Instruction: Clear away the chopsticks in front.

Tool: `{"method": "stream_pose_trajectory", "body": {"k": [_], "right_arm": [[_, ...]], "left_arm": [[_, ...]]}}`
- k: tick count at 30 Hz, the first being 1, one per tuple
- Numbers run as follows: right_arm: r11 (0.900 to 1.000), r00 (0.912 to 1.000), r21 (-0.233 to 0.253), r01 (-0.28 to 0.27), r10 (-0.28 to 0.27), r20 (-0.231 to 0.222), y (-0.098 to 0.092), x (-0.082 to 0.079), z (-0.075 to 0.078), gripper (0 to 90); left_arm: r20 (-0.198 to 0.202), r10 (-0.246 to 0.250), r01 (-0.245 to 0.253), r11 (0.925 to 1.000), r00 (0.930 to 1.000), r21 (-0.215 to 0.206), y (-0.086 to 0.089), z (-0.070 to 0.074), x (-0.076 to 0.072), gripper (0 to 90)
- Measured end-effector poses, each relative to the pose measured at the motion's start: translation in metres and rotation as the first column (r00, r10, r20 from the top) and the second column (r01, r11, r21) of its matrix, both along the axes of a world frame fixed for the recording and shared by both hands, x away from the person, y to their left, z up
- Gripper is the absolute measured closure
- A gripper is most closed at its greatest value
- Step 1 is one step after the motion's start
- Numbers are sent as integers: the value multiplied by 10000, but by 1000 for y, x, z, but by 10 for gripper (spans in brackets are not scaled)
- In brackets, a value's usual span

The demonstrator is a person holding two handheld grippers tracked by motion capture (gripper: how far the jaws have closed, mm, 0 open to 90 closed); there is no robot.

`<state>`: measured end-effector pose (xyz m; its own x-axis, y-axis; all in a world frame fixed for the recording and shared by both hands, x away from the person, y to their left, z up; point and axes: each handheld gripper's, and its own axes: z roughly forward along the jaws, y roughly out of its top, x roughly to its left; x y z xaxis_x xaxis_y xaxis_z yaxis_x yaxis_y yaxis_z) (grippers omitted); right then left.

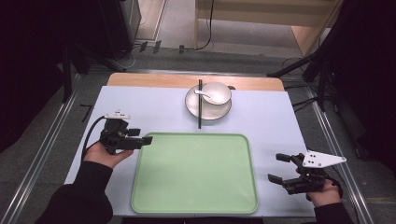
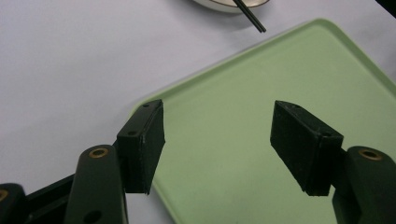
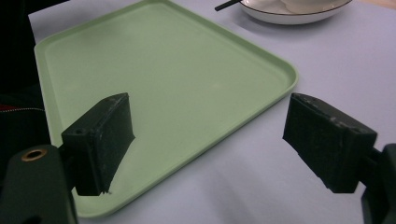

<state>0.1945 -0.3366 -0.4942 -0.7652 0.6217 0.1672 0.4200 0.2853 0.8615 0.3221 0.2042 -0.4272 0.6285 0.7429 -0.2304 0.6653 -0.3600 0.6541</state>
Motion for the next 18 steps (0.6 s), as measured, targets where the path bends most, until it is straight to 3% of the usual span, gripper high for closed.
{"method": "stream_pose_trajectory", "body": {"k": [18], "right_arm": [[9999,9999,85,-93,92,85,1,0,1,164]], "left_arm": [[181,-605,593,9964,9980,607,-59,14,49,303]]}}
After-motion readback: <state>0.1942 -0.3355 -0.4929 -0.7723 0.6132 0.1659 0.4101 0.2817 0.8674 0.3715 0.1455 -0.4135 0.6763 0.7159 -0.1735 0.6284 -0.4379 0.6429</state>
